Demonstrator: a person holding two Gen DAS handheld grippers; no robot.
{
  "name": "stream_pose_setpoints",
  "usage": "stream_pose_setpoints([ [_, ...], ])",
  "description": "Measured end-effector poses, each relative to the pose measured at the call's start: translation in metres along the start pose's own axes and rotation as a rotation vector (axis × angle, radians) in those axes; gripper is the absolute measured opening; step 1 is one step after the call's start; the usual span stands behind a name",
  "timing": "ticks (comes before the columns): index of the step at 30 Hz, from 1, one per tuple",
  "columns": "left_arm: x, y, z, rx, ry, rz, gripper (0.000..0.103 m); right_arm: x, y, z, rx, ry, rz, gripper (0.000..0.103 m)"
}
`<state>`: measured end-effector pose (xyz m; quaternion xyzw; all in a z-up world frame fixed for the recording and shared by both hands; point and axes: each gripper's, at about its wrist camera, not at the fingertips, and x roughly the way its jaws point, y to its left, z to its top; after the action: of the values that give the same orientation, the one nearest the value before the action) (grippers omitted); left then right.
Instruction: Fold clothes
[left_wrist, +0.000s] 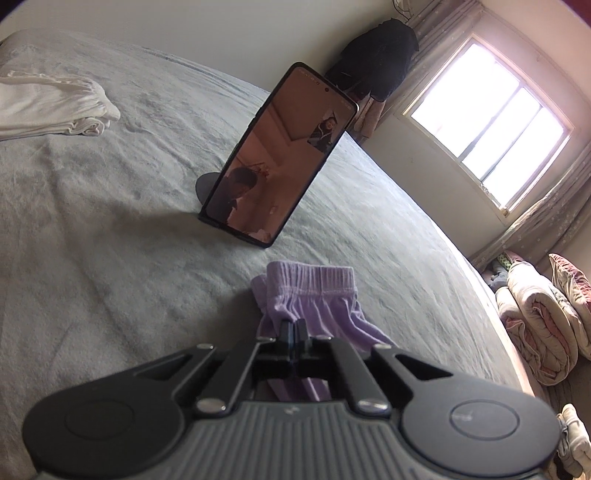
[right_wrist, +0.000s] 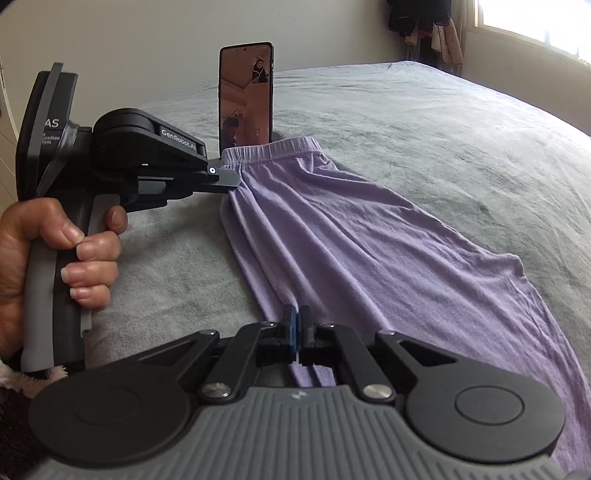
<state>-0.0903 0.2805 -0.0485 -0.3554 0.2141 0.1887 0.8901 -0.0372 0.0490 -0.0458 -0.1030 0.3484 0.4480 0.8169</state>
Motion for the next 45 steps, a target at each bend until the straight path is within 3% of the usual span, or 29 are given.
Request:
stream_pose_setpoints([
  [3,-0.004,0.003,0.002,0.0,-0.012,0.021,0.0,-0.006,-0.002,0.001,0.056,-0.005,0.063,0.001],
  [10,0.008,0.008,-0.002,0.014,0.053,0.09,0.001,0.002,0.003,-0.001,0.051,0.027,0.054,0.003],
  [13,-0.001,0.005,0.0,0.036,0.012,0.102,0.002,0.0,0.004,-0.001,0.059,0.024,0.057,0.012],
  [15,-0.004,0.0,0.0,0.069,-0.008,0.095,0.002,-0.006,-0.001,-0.001,0.073,0.011,0.05,0.012],
  [19,-0.007,-0.012,-0.005,0.137,-0.019,0.057,0.002,-0.025,-0.022,-0.006,0.128,-0.036,-0.023,0.013],
  [24,-0.009,-0.028,-0.011,0.222,-0.033,0.009,0.002,-0.036,-0.047,-0.023,0.209,-0.026,-0.117,0.014],
  [27,-0.011,-0.037,-0.014,0.273,-0.041,-0.02,0.003,-0.049,-0.05,-0.032,0.222,-0.031,-0.131,0.014],
  [29,-0.009,-0.048,-0.02,0.325,-0.024,-0.055,0.009,-0.059,-0.052,-0.038,0.218,-0.037,-0.158,0.021],
  [30,-0.006,-0.055,-0.025,0.359,-0.006,-0.079,0.011,-0.064,-0.053,-0.04,0.218,-0.044,-0.18,0.034],
  [31,-0.003,-0.063,-0.029,0.392,0.012,-0.103,0.014,-0.067,-0.055,-0.042,0.221,-0.053,-0.201,0.039],
  [33,0.002,-0.077,-0.039,0.459,0.047,-0.149,0.021,-0.072,-0.06,-0.046,0.229,-0.067,-0.234,0.039],
  [34,0.007,-0.08,-0.046,0.496,0.05,-0.144,0.025,-0.073,-0.062,-0.048,0.231,-0.067,-0.245,0.039],
  [37,0.019,-0.073,-0.059,0.538,0.062,-0.024,0.025,-0.083,-0.065,-0.064,0.215,-0.046,-0.287,0.039],
  [41,0.01,-0.071,-0.056,0.5,0.055,-0.049,0.026,-0.111,-0.068,-0.091,0.209,-0.047,-0.331,0.043],
  [45,-0.006,-0.091,-0.077,0.596,0.086,-0.148,0.027,-0.147,-0.076,-0.124,0.283,-0.078,-0.397,0.045],
])
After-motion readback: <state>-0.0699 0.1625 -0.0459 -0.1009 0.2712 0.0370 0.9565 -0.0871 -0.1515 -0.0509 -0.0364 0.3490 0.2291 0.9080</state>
